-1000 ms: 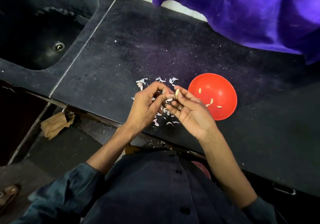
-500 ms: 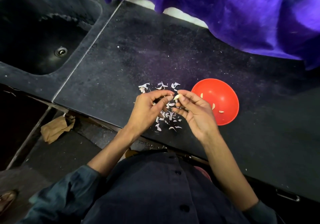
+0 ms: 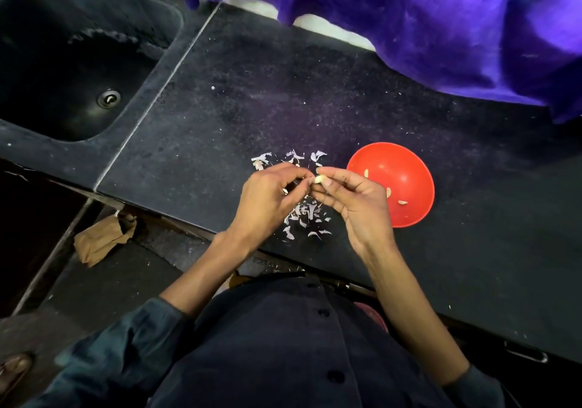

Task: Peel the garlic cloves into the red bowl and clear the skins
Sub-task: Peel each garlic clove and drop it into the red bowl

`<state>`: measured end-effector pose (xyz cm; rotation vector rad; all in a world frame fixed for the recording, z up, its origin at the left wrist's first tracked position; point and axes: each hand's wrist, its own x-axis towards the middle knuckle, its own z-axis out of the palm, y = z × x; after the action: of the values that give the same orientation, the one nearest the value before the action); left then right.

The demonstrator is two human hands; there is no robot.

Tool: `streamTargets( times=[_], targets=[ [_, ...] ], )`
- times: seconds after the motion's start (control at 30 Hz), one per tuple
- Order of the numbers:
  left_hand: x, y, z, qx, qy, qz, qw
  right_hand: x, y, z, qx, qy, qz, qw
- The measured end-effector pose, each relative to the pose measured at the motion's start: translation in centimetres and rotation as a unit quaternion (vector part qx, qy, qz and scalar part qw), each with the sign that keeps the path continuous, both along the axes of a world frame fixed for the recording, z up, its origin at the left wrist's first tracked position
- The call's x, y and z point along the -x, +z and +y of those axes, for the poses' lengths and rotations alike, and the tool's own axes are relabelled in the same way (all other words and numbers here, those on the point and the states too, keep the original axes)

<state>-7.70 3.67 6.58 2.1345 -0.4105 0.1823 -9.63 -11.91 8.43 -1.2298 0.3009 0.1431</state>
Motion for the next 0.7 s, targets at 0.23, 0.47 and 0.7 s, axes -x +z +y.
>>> streamTargets(
  times=[0.23, 0.47, 0.7],
  targets=[
    [0.0, 0.2, -0.6, 0.11, 0.041, 0.115, 0.986, -0.2, 0.2, -0.3, -0.063, 0.01, 0.006, 0.998],
    [-0.3, -1.2, 0.0, 0.09, 0.092, 0.188, 0.974, -0.8, -0.3, -0.8, -0.18, -0.024, 0.059, 0.982],
    [-0.5, -1.1, -0.1, -0.051, 0.129, 0.178, 0.974, -0.3, -2.2, -2.2, -0.041, -0.026, 0.062, 0.997]
  ],
)
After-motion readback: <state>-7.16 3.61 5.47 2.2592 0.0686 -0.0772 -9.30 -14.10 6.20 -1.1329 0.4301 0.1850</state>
